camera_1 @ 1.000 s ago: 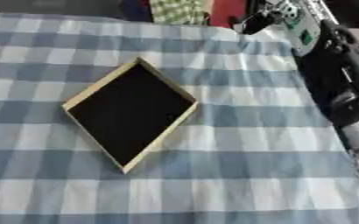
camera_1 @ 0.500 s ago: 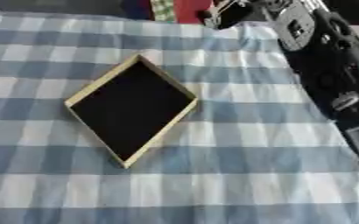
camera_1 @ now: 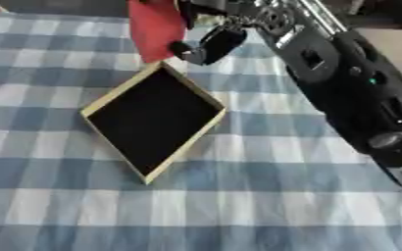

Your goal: Pick up objects on the table and place them in the box.

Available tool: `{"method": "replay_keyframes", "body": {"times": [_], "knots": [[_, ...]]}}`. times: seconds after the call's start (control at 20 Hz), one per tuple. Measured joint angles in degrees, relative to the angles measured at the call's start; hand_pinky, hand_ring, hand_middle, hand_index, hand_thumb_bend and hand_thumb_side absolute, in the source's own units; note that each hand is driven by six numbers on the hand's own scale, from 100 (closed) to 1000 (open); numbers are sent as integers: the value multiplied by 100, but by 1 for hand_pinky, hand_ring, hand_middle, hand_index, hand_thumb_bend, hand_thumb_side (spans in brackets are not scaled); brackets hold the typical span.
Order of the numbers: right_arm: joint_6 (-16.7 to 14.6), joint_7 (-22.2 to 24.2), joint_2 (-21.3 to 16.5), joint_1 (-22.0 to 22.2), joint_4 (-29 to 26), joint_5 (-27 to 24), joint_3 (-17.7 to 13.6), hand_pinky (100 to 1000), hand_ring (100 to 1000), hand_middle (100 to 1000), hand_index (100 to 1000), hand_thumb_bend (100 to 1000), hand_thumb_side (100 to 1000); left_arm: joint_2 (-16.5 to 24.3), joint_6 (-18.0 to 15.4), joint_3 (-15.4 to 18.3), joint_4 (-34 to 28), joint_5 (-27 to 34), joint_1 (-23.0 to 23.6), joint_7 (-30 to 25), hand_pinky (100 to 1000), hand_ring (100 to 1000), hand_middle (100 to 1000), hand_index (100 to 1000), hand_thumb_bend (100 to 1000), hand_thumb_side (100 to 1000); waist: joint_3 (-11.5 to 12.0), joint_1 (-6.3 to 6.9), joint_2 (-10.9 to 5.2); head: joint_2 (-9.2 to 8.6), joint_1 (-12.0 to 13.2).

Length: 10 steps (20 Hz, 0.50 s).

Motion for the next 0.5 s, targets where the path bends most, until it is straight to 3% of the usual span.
{"method": "replay_keyframes", "body": {"times": [0.5], "knots": [[-164,95,362,312,-181,259,312,510,474,476,654,100,100,0,7,1,0,-23,4,14,678,672,593,623,100,737,2,-21,19,6,67]]}}
